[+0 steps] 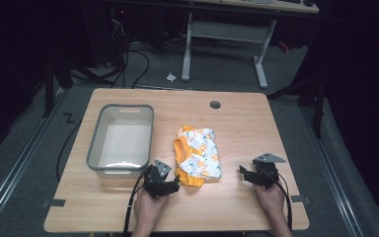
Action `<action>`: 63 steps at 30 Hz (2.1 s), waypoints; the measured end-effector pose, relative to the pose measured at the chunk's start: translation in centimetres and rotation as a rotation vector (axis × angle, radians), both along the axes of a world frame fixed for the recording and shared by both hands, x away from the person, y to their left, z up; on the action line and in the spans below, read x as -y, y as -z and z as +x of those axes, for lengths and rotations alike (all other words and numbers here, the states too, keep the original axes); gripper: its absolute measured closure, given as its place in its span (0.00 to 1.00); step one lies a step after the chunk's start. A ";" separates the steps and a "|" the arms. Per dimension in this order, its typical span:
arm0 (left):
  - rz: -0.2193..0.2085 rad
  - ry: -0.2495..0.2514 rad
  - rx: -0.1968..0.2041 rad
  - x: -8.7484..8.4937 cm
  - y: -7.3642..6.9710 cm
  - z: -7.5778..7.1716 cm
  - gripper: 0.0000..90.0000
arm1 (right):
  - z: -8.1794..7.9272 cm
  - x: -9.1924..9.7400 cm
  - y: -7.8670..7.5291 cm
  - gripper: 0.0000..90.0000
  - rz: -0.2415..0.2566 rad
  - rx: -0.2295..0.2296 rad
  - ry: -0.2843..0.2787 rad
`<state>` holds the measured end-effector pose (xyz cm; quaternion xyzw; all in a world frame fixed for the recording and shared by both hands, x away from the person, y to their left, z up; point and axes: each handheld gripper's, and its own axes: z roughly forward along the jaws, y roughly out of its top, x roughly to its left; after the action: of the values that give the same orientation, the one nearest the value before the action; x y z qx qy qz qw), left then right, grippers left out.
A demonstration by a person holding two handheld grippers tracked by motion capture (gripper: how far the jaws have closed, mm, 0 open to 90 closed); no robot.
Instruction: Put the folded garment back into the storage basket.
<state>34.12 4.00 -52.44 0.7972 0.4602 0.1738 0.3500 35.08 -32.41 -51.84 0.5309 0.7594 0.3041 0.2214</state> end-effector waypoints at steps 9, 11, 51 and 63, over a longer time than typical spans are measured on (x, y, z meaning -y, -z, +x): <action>0.001 0.024 -0.008 0.2 0.0 -0.2 0.23 | 0.0 -0.1 0.0 0.39 -0.003 -0.001 -0.004; 0.006 0.023 -0.011 0.2 0.0 -0.2 0.22 | 0.0 0.0 0.0 0.39 0.000 -0.002 -0.003; -0.066 0.070 -0.045 3.8 -5.3 2.7 0.22 | 0.0 0.0 0.0 0.38 -0.001 -0.003 -0.012; -0.029 0.023 -0.079 4.8 -4.3 6.1 0.23 | 0.0 -0.1 0.0 0.37 0.000 -0.004 -0.015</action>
<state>40.19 -0.84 -48.09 0.8034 0.4671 0.1315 0.3451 35.06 -32.35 -51.84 0.5259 0.7637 0.3046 0.2176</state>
